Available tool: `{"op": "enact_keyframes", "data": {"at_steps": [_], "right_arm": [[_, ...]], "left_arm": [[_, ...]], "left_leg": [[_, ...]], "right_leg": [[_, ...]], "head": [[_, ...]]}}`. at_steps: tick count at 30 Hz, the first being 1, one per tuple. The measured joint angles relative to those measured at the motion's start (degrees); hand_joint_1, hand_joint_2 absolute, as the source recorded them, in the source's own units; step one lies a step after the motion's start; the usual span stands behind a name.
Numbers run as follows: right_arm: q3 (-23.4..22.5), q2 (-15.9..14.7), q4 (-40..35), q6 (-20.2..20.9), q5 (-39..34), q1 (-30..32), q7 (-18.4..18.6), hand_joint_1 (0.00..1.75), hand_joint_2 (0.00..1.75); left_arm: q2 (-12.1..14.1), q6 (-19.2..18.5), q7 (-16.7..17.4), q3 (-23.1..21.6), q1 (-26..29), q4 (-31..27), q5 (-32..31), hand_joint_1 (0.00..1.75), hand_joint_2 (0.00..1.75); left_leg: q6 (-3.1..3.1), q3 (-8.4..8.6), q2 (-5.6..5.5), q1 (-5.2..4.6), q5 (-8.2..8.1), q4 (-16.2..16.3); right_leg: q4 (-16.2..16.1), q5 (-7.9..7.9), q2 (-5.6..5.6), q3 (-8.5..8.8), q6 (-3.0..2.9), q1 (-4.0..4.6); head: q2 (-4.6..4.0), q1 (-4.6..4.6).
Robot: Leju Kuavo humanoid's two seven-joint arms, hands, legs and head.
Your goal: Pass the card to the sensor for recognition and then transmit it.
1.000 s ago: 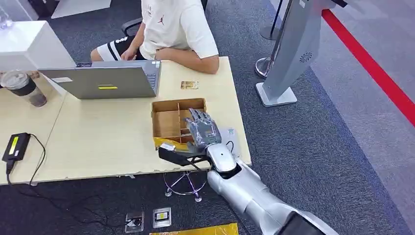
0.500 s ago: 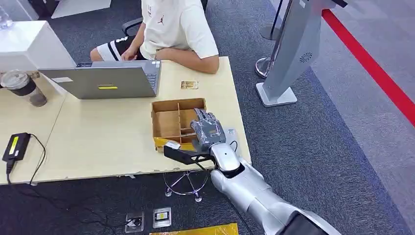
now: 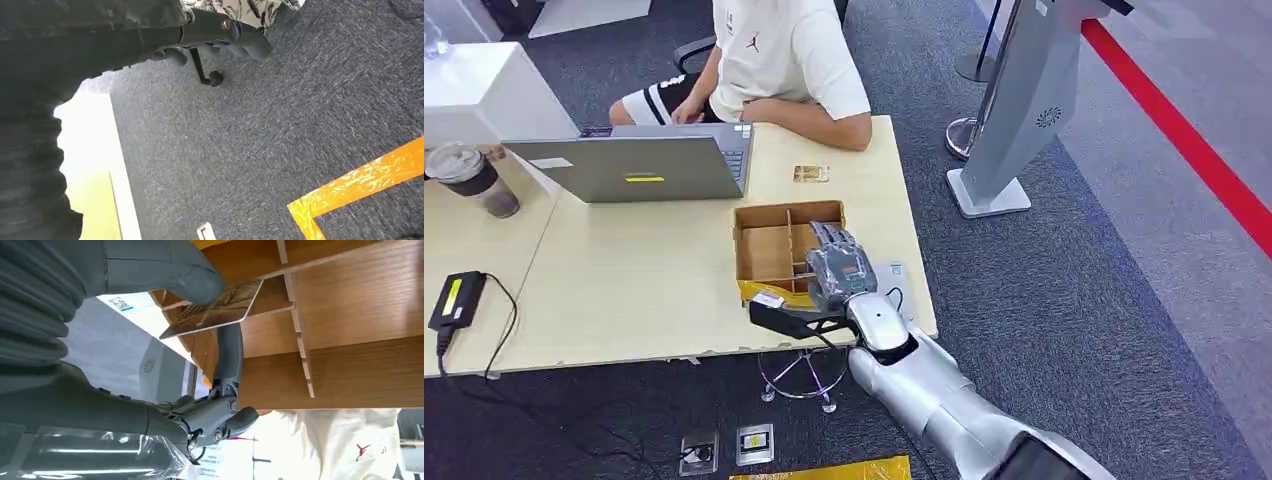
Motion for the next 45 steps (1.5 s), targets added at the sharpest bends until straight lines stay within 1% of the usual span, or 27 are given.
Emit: {"op": "enact_keyframes", "data": {"at_steps": [1,2,3,5,6,8,9,10,11,12,13,15,17,18,19,23,24,25,27,31,34,37,41,43,45], "right_arm": [[0.0,0.02,0.0,0.0,-0.07,-0.01,-0.02,1.12,1.75],[0.0,0.02,0.0,0.0,-0.09,-0.01,-0.07,1.12,1.75],[0.0,0.02,0.0,0.02,-0.09,-0.01,-0.07,1.2,1.75],[0.0,0.02,0.0,0.02,-0.13,-0.01,-0.07,1.19,1.75],[0.0,0.02,0.0,0.02,-0.13,-0.01,-0.07,1.24,1.75],[0.0,0.02,0.0,0.11,-0.13,-0.02,-0.07,1.24,1.75],[0.0,0.02,0.0,0.13,-0.13,-0.02,-0.02,1.2,1.75],[0.0,0.02,0.0,0.15,-0.13,-0.03,0.06,1.12,1.75],[0.0,0.02,0.0,0.17,-0.13,-0.03,0.17,1.12,1.75],[0.0,0.02,0.02,0.26,-0.13,-0.03,0.35,1.2,1.75],[0.0,0.0,0.02,0.33,-0.13,-0.03,0.57,1.24,1.75],[0.0,0.0,0.24,0.35,-0.24,-0.06,0.66,1.26,1.75],[-0.02,0.0,0.33,0.33,-0.26,-0.12,0.96,1.33,1.75],[-0.02,0.0,0.37,0.31,-0.28,-0.17,1.14,1.47,1.75],[-0.02,-0.02,0.44,0.28,-0.31,-0.22,1.18,1.5,1.75],[-0.07,-0.15,0.66,-0.41,-0.39,-0.33,1.11,1.52,1.75],[-0.07,-0.17,0.66,-0.66,-0.39,-0.33,1.05,1.59,1.75],[-0.11,-0.2,0.66,-1.05,-0.41,-0.35,0.92,1.75,1.75],[-0.2,-0.2,0.66,-2.28,-0.41,-0.35,0.35,1.75,1.75],[-0.79,-0.24,-0.79,-6.21,-0.13,-0.36,-0.7,1.75,1.75],[-1.12,-0.59,-3.81,-7.3,0.59,-0.15,-0.77,1.75,1.75],[-2.21,-1.23,-9.85,-10.41,1.66,1.04,-0.85,1.75,1.75],[-4.02,-2.76,-21.78,-14.08,3.21,3.23,-1.38,1.75,1.75],[-5.01,-3.45,-27.62,-17.47,3.43,4.37,-2.27,1.75,1.75],[-5.73,-4.0,-32.88,-19.57,3.63,5.25,-2.97,1.75,1.75]], "left_arm": [[0.0,0.0,0.0,0.0,0.0,0.0,0.0,0.0,1.75],[0.0,0.02,0.0,0.0,0.0,0.0,0.0,0.0,1.75],[0.0,0.04,0.0,0.0,0.0,0.0,0.0,0.0,1.75],[0.0,0.07,0.0,0.0,0.0,0.0,0.0,0.0,1.75],[0.0,0.09,0.0,0.0,0.0,0.0,0.0,0.0,1.75],[0.0,0.13,0.0,0.0,0.0,0.0,0.0,0.0,1.75],[0.0,0.13,0.0,0.0,0.0,0.0,0.0,0.0,1.75],[0.0,0.15,0.0,0.0,0.0,0.0,0.0,0.0,1.75],[0.0,0.15,0.0,0.0,0.0,0.0,0.0,0.0,1.75],[0.0,0.17,0.0,0.0,0.0,0.0,0.0,0.0,1.75],[0.0,0.17,0.0,0.0,0.0,0.0,-0.02,0.0,1.75],[0.0,0.17,0.0,0.0,0.0,0.0,-0.09,0.0,1.75],[0.0,0.17,0.0,0.0,0.0,0.0,-0.15,0.0,1.75],[0.0,0.17,0.0,0.0,0.0,0.0,-0.18,0.0,1.75],[0.0,0.17,-0.02,0.0,0.0,0.0,-0.17,0.0,1.75],[0.0,0.15,-0.17,0.0,0.0,0.0,-0.24,0.0,1.75],[0.0,0.15,-0.17,0.0,0.0,0.0,-0.24,0.0,1.75],[0.0,0.17,-0.2,0.0,0.0,0.0,-0.22,0.0,1.75],[0.0,0.17,-0.2,0.0,0.0,0.0,-0.2,0.0,1.75],[0.0,0.17,-0.2,0.0,0.01,0.0,-0.13,0.0,1.75],[0.0,0.2,-0.2,0.0,0.01,0.0,-0.07,0.0,1.75],[0.0,0.2,-0.44,0.0,0.06,0.0,-0.07,0.0,1.75],[0.02,0.2,-0.85,0.0,0.11,0.0,-0.28,0.0,1.75],[0.02,0.2,-0.87,0.0,0.22,0.0,-0.42,0.0,1.75],[0.07,0.2,-0.98,0.0,0.26,0.0,-0.7,0.0,1.75]], "left_leg": [[0.0,0.0,0.0,0.0,0.0,0.0],[0.0,0.0,0.0,0.0,0.0,0.0],[0.0,0.0,-0.01,0.0,0.0,0.0],[0.0,0.0,0.0,0.0,0.0,0.0],[0.0,0.0,0.0,0.0,0.0,0.0],[0.0,0.0,0.0,0.0,0.0,0.0],[0.0,0.0,0.0,0.0,0.0,0.0],[0.0,0.0,0.0,0.0,0.0,0.0],[0.0,0.0,0.0,0.0,0.0,0.0],[0.0,0.0,0.0,0.0,0.0,0.0],[0.0,0.0,0.0,0.0,0.0,0.0],[0.0,0.0,0.0,0.0,0.0,0.0],[0.0,0.0,0.0,0.0,0.0,0.0],[0.0,0.0,0.0,0.0,0.0,0.0],[0.0,0.0,0.0,0.0,0.0,0.0],[0.0,0.0,0.0,0.0,0.0,0.0],[0.0,0.0,0.0,0.0,0.0,0.0],[0.0,0.0,0.0,0.0,0.0,0.0],[0.0,0.0,0.0,0.0,0.0,0.0],[0.0,0.0,0.0,0.0,0.0,0.0],[0.0,0.01,0.0,0.0,0.0,0.0],[0.0,0.01,0.0,0.0,0.0,0.0],[0.0,0.01,0.0,0.0,0.0,0.01],[0.0,0.01,0.01,-0.01,0.0,0.01],[0.0,0.03,0.1,0.0,-0.01,0.01]], "right_leg": [[0.0,0.0,0.0,0.0,0.0,0.0],[0.0,0.0,0.0,0.0,0.0,0.0],[0.0,0.0,0.0,0.0,0.0,0.0],[0.0,0.0,0.0,0.0,0.0,0.0],[0.0,0.0,0.0,0.0,0.0,0.0],[0.0,0.0,0.0,0.0,0.0,0.0],[0.0,0.0,0.0,0.0,0.0,0.0],[0.0,0.0,0.0,0.0,0.0,0.0],[0.0,0.0,0.0,0.0,0.0,0.0],[0.0,0.0,0.0,0.0,0.0,0.0],[0.0,0.0,0.0,0.0,0.0,0.0],[0.0,0.0,0.0,0.0,0.0,0.0],[0.0,0.0,0.0,0.0,0.0,0.0],[0.0,0.0,0.0,0.0,0.0,0.0],[0.0,0.0,0.0,0.0,0.0,0.0],[0.0,0.0,0.0,0.0,0.0,0.0],[0.0,0.0,0.0,0.0,0.0,0.0],[0.0,0.0,0.0,0.0,0.0,0.0],[0.0,0.0,0.0,0.0,0.0,0.0],[0.0,0.0,0.0,0.0,0.0,0.0],[0.0,0.0,0.0,-0.01,0.0,0.0],[0.0,0.0,0.0,-0.01,0.0,0.0],[-0.01,0.0,-0.01,-0.01,0.0,0.0],[-0.01,0.0,0.0,-0.02,0.0,-0.01],[-0.02,0.0,0.02,-0.03,0.0,-0.01]], "head": [[0.0,0.02],[0.0,0.02],[0.0,0.02],[0.0,0.0],[0.0,0.0],[0.0,0.02],[0.0,0.0],[0.0,0.0],[0.0,0.0],[0.0,0.0],[0.0,0.0],[0.0,0.0],[0.0,0.0],[0.0,0.0],[0.0,0.0],[0.0,0.0],[0.0,0.02],[0.0,0.0],[0.0,0.0],[0.0,0.0],[0.0,0.0],[0.0,0.02],[0.0,-0.02],[0.0,0.0],[0.0,-0.02]]}}
